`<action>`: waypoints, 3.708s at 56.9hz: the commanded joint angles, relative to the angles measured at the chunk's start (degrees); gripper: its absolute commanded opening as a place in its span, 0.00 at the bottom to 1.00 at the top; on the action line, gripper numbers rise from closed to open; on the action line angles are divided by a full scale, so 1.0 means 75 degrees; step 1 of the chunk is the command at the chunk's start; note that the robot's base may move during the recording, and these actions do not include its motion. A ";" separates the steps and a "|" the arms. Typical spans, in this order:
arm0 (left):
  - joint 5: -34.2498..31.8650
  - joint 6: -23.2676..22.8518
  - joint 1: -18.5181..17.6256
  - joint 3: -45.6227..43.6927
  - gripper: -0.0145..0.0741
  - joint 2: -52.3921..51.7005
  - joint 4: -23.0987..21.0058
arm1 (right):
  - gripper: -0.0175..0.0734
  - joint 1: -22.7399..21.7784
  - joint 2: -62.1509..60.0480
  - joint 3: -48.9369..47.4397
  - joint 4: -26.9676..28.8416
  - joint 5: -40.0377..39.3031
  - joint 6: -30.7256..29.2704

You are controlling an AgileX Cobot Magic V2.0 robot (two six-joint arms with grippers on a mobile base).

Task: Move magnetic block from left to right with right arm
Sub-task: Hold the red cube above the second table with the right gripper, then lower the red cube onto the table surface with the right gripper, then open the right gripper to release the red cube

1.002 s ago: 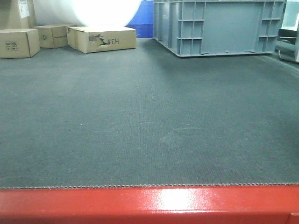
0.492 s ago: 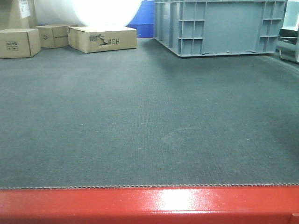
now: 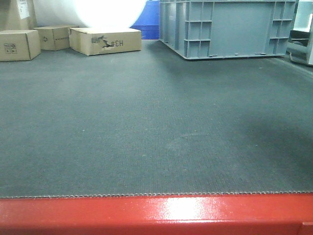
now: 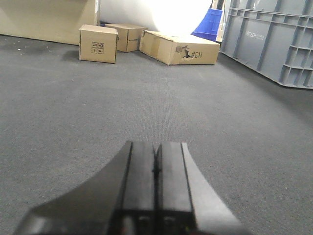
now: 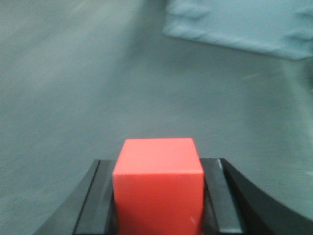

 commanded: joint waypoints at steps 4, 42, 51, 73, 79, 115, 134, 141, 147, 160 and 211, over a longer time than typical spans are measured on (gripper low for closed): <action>-0.0599 0.0000 -0.0045 0.0059 0.02 -0.0074 -0.0026 | 0.50 0.0971 0.1061 -0.0821 -0.0146 0.0099 0.0303; -0.0599 0.0000 -0.0045 0.0059 0.02 -0.0074 -0.0026 | 0.50 0.3463 0.5401 -0.5366 -0.0101 0.5945 0.5745; -0.0599 0.0000 -0.0045 0.0059 0.02 -0.0074 -0.0026 | 0.50 0.3641 0.6155 -0.6326 0.0186 0.6144 0.5745; -0.0599 0.0000 -0.0045 0.0059 0.02 -0.0074 -0.0026 | 0.50 0.3641 0.7297 -0.7849 0.0934 0.7160 0.5745; -0.0599 0.0000 -0.0045 0.0059 0.02 -0.0074 -0.0026 | 0.50 0.3641 0.7423 -0.7980 0.0985 0.7299 0.5745; -0.0599 0.0000 -0.0045 0.0059 0.02 -0.0074 -0.0026 | 0.67 0.3641 0.7693 -0.7980 0.1201 0.7384 0.5746; -0.0599 0.0000 -0.0045 0.0059 0.02 -0.0074 -0.0026 | 0.67 0.3641 0.7115 -0.7980 0.0783 0.7408 0.5739; -0.0599 0.0000 -0.0045 0.0059 0.02 -0.0074 -0.0026 | 0.67 0.3641 0.6984 -0.7980 0.0627 0.7371 0.5739; -0.0599 0.0000 -0.0045 0.0059 0.02 -0.0074 -0.0026 | 0.66 0.3641 0.6984 -0.7980 0.0635 0.7372 0.5739; -0.0599 0.0000 -0.0045 0.0059 0.02 -0.0074 -0.0026 | 0.67 0.3641 0.6984 -0.7980 0.0620 0.7269 0.5728; -0.0599 0.0000 -0.0045 0.0059 0.02 -0.0074 -0.0026 | 0.86 0.3705 0.7001 -0.7971 0.0461 0.7218 0.5182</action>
